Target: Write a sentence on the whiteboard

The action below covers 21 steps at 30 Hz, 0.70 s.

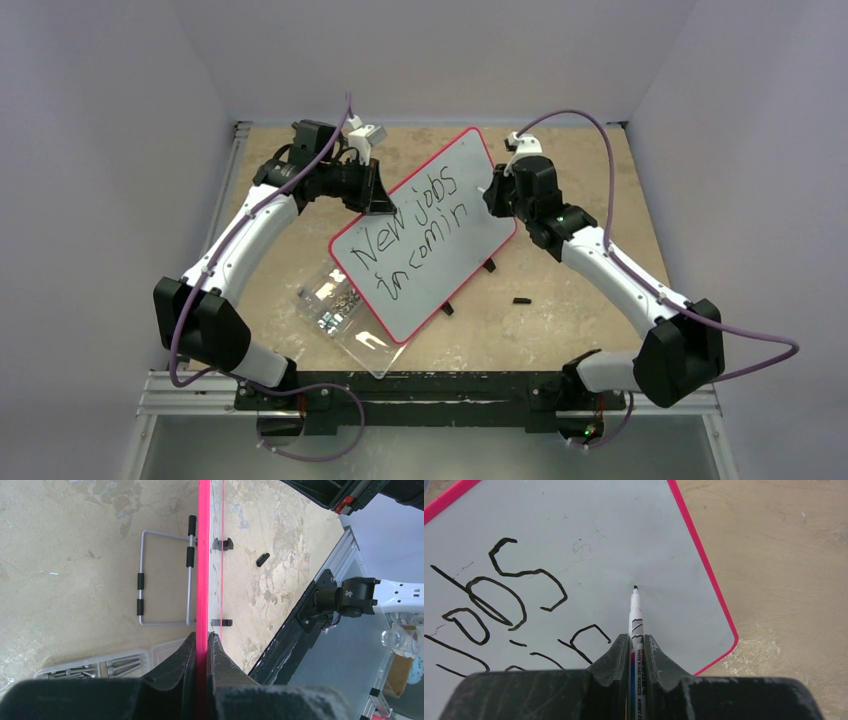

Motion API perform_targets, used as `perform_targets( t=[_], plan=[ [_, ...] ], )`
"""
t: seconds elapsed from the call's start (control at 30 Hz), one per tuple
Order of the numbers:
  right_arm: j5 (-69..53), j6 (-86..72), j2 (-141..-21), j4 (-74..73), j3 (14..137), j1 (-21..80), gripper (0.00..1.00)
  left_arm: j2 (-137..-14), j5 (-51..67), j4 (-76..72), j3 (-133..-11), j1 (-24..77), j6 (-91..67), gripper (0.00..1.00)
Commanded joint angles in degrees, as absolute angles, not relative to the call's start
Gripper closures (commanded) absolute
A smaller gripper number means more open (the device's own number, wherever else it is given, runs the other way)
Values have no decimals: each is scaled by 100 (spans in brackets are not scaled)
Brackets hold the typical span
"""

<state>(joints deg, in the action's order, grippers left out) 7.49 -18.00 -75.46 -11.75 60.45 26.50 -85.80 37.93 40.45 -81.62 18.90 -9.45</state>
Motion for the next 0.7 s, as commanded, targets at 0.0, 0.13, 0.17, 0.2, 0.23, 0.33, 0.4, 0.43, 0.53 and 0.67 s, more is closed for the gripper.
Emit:
perform_targets(
  t=[0.0,0.13,0.17,0.2,0.23,0.33,0.4,0.43,0.53,0.67],
  plan=[
    [509,-1837,-7612,-874,6354,2618,100,-8444,3458,3867,-8271,1898,-549,100],
    [268,-1807,-7646,-763,6330,2613,100,-8432,3437,3863,-8271,1898,-545,100],
    [190,-1799,-7654,-744,6316,2614,100,-8430,3444,3867,-8271,1897,-545,100],
    [99,-1792,-7656,-732,6311,2617,100,-8438,3445,3865,-8271,1898,-545,100],
    [60,-1788,-7655,-722,6288,2619,100,-8438,3445,3865,-8271,1898,-545,100],
    [16,-1785,-7617,-712,6214,2619,100,-8431,3433,3862,-8269,1898,-545,100],
    [10,-1768,-7597,-688,6154,2619,100,-8429,3435,3866,-8270,1898,-545,100],
    [-46,-1763,-7592,-678,6125,2617,100,-8424,3436,3859,-8271,1898,-539,100],
    [-206,-1774,-7556,-666,5985,2619,100,-8421,3430,3873,-8271,1891,-536,100],
    [-375,-1836,-7479,-627,5749,2618,100,-8411,3419,3869,-8275,1898,-536,100]
  ],
)
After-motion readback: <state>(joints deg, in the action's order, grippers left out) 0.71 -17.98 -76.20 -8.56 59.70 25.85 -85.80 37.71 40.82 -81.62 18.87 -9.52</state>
